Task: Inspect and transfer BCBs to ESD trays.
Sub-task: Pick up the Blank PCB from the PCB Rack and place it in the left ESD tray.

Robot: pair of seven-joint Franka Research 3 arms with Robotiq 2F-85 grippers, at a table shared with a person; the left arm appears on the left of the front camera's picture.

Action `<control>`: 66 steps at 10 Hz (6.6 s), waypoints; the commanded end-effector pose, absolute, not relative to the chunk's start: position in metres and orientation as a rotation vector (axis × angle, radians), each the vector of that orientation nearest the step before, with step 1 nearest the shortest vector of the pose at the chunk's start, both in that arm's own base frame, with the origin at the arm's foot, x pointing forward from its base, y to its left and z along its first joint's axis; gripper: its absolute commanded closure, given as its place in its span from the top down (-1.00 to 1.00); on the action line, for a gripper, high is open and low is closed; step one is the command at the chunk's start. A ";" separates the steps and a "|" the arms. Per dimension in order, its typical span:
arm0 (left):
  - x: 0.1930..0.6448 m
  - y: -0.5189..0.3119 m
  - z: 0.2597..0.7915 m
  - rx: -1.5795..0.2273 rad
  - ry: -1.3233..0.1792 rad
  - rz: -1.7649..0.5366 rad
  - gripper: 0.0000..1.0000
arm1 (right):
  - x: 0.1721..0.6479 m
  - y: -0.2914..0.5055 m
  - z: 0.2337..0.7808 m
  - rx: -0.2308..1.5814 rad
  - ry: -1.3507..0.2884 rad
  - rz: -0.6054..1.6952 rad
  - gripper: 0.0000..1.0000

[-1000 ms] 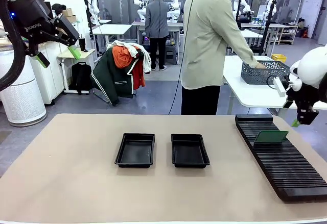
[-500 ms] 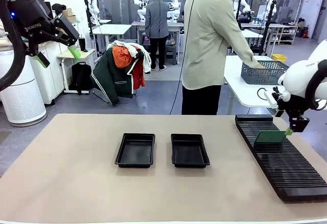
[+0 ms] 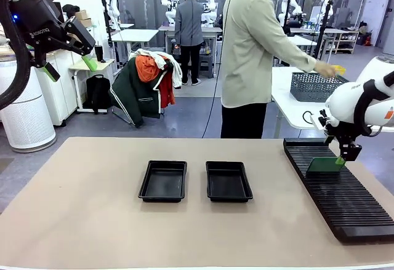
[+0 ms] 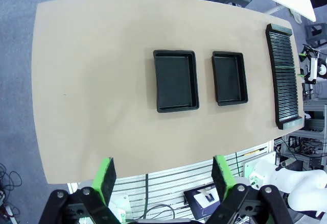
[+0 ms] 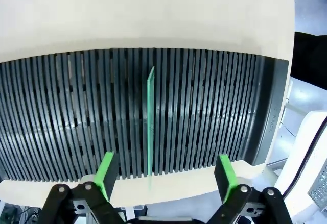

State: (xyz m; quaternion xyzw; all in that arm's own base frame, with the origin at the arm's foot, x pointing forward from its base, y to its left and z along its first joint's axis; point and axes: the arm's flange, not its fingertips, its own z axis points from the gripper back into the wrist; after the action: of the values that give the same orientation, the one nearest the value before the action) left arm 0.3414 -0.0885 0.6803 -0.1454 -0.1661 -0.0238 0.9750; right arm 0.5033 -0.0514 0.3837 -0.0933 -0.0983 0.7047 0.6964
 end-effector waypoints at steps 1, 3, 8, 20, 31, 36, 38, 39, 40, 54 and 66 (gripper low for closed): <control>0.340 -0.089 0.679 -0.301 -0.336 -0.048 1.00 | 0.513 -0.053 0.376 -0.211 -0.229 1.550 1.00; 0.340 -0.089 0.679 -0.301 -0.336 -0.048 1.00 | 0.514 -0.057 0.370 -0.177 -0.244 1.548 1.00; 0.340 -0.089 0.679 -0.301 -0.336 -0.048 1.00 | 0.511 -0.054 0.369 -0.166 -0.228 1.531 1.00; 0.340 -0.089 0.679 -0.301 -0.336 -0.048 1.00 | 0.513 -0.061 0.359 -0.114 -0.219 1.570 0.74; 0.340 -0.089 0.679 -0.301 -0.336 -0.048 1.00 | 0.521 -0.066 0.357 -0.063 -0.222 1.583 -0.29; 0.340 -0.089 0.679 -0.301 -0.336 -0.048 1.00 | 0.525 -0.067 0.355 -0.043 -0.205 1.578 -0.83; 0.340 -0.089 0.679 -0.301 -0.336 -0.048 1.00 | 0.525 -0.067 0.355 -0.043 -0.196 1.580 -1.00; 0.340 -0.089 0.679 -0.301 -0.336 -0.048 1.00 | 0.525 -0.067 0.355 -0.042 -0.193 1.581 -1.00; 0.340 -0.089 0.679 -0.301 -0.336 -0.048 1.00 | 0.524 -0.068 0.356 -0.044 -0.188 1.582 -1.00; 0.340 -0.089 0.679 -0.301 -0.336 -0.048 1.00 | 0.431 -0.063 0.592 -0.097 -0.207 1.552 -1.00; 0.340 -0.089 0.679 -0.301 -0.336 -0.048 1.00 | 0.405 -0.070 0.634 -0.139 -0.248 1.560 -1.00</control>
State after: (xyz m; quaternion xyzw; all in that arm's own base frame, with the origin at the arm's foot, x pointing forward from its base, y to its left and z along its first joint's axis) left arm 0.3415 -0.0886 0.6805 -0.1455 -0.1662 -0.0238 0.9750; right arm 0.4059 -0.0695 0.6337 -0.0588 -0.1151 0.7032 0.6991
